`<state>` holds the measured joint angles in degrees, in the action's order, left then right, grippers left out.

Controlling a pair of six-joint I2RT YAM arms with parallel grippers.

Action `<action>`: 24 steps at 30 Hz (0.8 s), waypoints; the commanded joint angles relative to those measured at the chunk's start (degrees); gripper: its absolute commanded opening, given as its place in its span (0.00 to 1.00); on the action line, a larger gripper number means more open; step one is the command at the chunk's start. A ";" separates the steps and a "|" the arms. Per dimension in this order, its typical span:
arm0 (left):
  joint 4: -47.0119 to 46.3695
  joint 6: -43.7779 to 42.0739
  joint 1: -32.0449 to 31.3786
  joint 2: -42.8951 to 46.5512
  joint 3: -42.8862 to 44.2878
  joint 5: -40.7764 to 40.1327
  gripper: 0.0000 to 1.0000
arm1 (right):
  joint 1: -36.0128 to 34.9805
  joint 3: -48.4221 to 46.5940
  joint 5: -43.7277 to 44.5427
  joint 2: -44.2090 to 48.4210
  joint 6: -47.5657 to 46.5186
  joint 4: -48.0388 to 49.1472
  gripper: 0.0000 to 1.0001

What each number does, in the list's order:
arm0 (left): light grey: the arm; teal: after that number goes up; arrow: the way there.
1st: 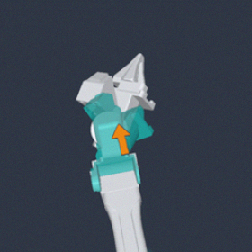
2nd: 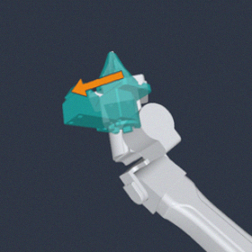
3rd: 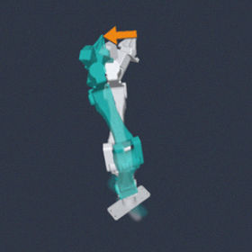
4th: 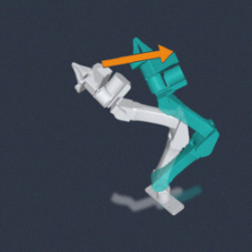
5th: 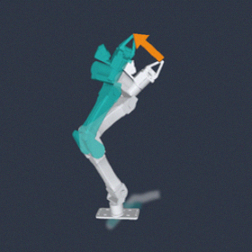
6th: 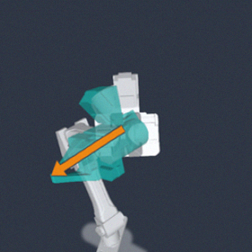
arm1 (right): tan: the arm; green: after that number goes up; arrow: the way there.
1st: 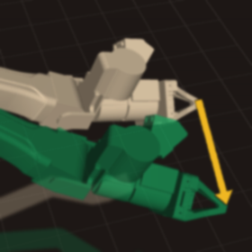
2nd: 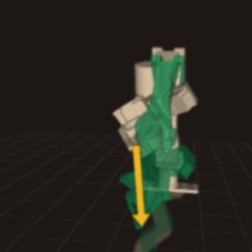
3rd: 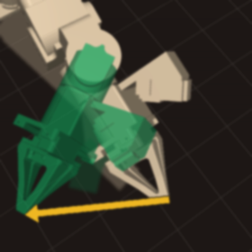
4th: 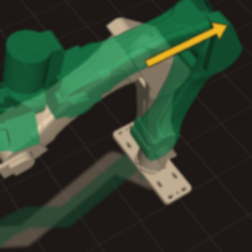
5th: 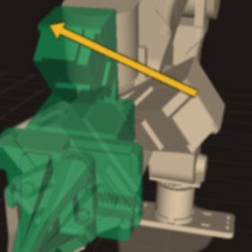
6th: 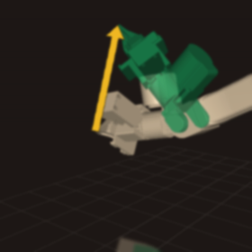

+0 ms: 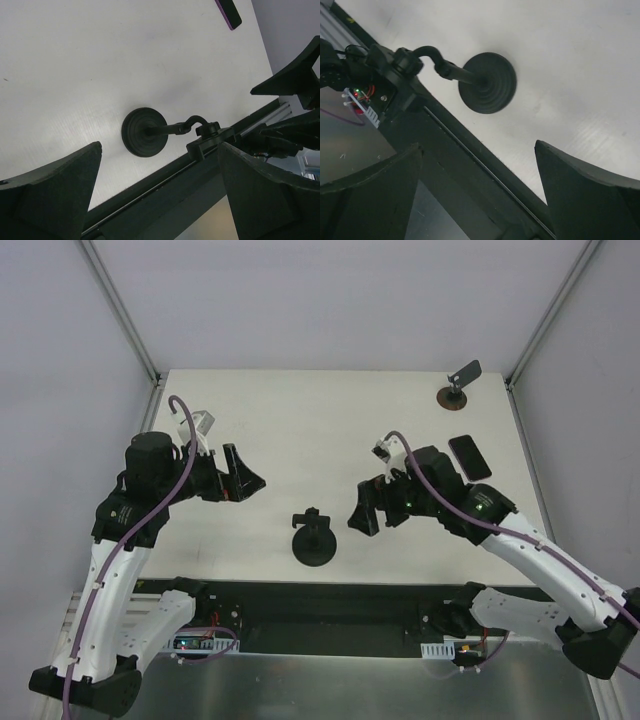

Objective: Place the phone on the phone stand

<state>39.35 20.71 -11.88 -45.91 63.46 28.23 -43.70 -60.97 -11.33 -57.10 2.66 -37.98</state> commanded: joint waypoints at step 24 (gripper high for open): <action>-5.07 5.66 0.45 6.09 -7.65 7.01 0.97 | -9.47 16.24 -3.96 -6.09 34.43 42.63 0.71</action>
<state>37.45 23.83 -11.88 -40.86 57.01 32.80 -52.86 -44.21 -14.06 -62.28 32.40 -2.94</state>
